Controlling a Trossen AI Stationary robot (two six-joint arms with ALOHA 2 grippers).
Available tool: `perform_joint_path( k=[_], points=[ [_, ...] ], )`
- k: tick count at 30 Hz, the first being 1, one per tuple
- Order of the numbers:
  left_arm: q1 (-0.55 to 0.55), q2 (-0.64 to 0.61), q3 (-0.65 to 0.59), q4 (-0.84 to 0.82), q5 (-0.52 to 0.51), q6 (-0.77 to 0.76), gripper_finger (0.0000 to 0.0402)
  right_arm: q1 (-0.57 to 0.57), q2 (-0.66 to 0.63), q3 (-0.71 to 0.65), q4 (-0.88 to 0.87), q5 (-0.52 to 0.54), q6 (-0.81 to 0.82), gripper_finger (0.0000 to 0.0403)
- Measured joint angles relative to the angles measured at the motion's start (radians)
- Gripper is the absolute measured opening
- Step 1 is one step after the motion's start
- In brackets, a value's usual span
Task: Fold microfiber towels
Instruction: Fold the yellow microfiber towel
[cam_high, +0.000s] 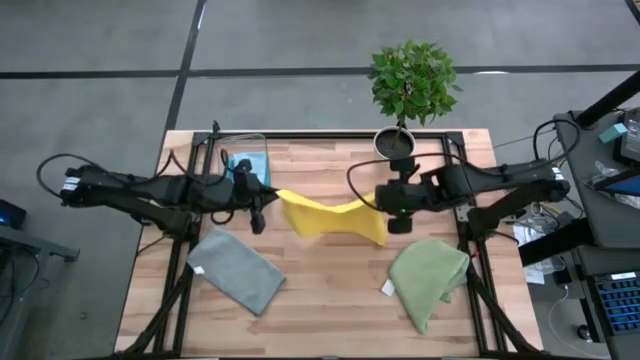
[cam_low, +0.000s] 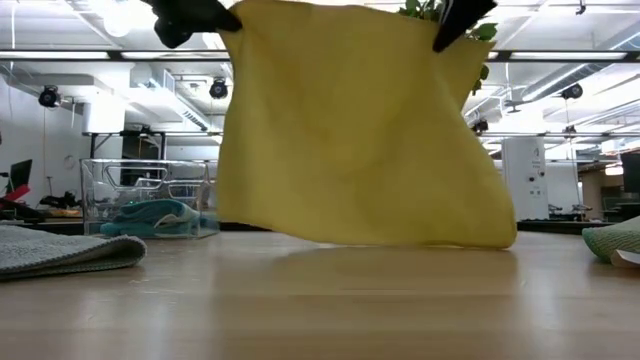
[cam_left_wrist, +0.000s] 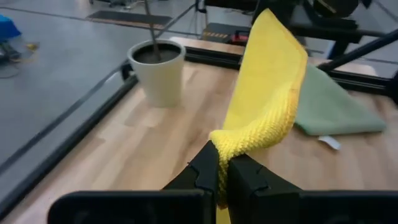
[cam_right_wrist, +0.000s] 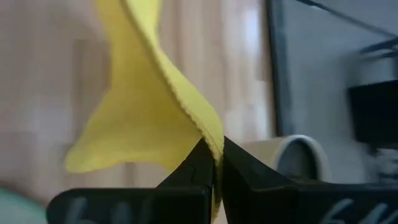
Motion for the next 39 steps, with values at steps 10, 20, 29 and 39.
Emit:
perform_joint_path(
  k=[10, 20, 29, 39],
  points=[
    [0.112, -0.002, 0.095, -0.089, 0.025, 0.06, 0.0, -0.054, -0.041, 0.0, 0.006, 0.119, -0.02, 0.0008],
    [0.049, 0.057, 0.006, -0.056, 0.134, -0.069, 0.0, 0.038, -0.134, -0.104, 0.012, -0.006, 0.159, 0.0008],
    [-0.094, 0.285, -0.015, -0.029, 0.165, -0.191, 0.0, 0.224, -0.149, -0.385, 0.2, -0.189, 0.358, 0.0008],
    [-0.27, 0.572, -0.01, 0.068, 0.428, -0.432, 0.0, 0.392, -0.097, -0.615, 0.614, -0.455, 0.565, 0.0008]
  ],
)
